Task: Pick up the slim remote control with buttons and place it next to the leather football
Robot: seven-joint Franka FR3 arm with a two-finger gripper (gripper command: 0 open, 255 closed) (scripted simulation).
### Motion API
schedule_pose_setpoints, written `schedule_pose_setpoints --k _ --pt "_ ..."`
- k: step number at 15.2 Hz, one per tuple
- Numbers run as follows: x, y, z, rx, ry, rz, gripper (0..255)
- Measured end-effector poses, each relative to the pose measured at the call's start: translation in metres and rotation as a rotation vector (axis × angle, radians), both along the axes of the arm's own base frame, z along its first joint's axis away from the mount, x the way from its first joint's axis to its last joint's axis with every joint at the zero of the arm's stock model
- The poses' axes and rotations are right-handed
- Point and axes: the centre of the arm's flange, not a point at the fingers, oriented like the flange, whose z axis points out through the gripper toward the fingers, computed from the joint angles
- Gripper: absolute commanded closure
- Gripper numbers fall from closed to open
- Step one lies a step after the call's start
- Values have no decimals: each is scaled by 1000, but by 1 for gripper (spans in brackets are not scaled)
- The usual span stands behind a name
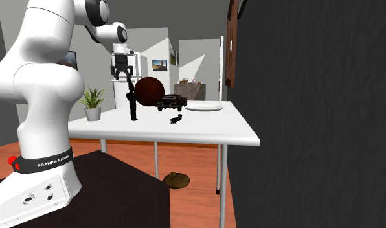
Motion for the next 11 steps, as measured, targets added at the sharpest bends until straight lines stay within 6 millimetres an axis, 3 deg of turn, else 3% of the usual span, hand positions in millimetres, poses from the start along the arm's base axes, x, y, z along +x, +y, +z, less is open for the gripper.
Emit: schedule_pose_setpoints --k 11 --pt "1 1 -59 2 -1 3 255"
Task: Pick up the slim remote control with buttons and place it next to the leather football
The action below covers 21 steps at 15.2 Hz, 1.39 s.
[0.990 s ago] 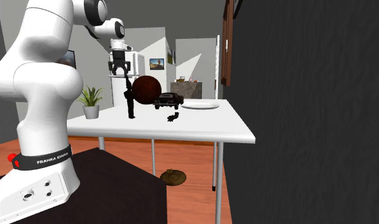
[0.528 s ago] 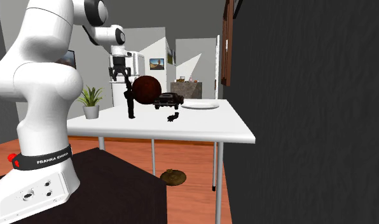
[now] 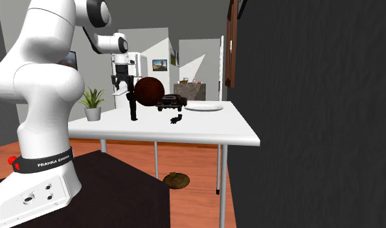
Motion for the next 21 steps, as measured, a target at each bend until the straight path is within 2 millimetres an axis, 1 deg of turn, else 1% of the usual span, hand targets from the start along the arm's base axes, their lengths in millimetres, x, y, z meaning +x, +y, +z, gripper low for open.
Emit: schedule_pose_setpoints --k 11,13,19,21 --pt "0 1 -56 2 -2 1 255" --pt "-1 0 -60 11 -12 1 255" --pt "0 3 -92 8 -8 3 255" --pt "0 1 -96 4 -6 0 255"
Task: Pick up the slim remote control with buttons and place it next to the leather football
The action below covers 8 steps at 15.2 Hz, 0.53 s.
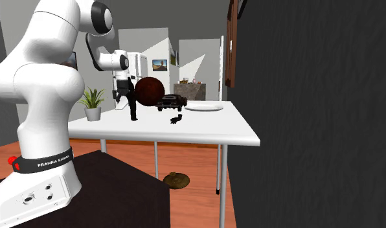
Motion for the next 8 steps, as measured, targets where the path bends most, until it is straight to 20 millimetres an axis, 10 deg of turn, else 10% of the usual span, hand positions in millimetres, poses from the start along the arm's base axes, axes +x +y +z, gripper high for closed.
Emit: schedule_pose_setpoints --k 4,5,8 --pt "0 -1 -3 -3 3 -1 255" --pt "0 -1 -3 -3 2 -1 0" --pt "0 -3 -5 -5 6 -3 0"
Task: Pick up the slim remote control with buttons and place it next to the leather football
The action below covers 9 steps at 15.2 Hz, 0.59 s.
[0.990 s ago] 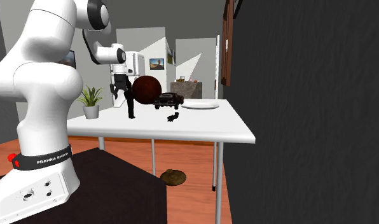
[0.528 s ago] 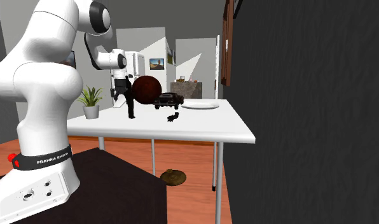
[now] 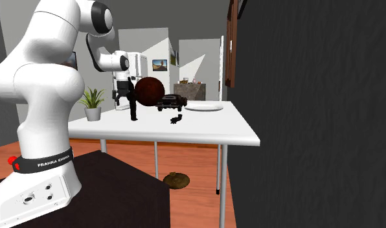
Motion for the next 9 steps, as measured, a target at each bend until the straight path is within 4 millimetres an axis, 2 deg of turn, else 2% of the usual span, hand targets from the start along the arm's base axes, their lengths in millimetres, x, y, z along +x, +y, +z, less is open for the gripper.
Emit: schedule_pose_setpoints --k 3,5,7,9 --pt "0 0 0 0 0 0 0" --pt "0 1 15 0 0 0 0" --pt "0 -1 39 0 -1 0 0" --pt "0 0 47 0 0 0 0"
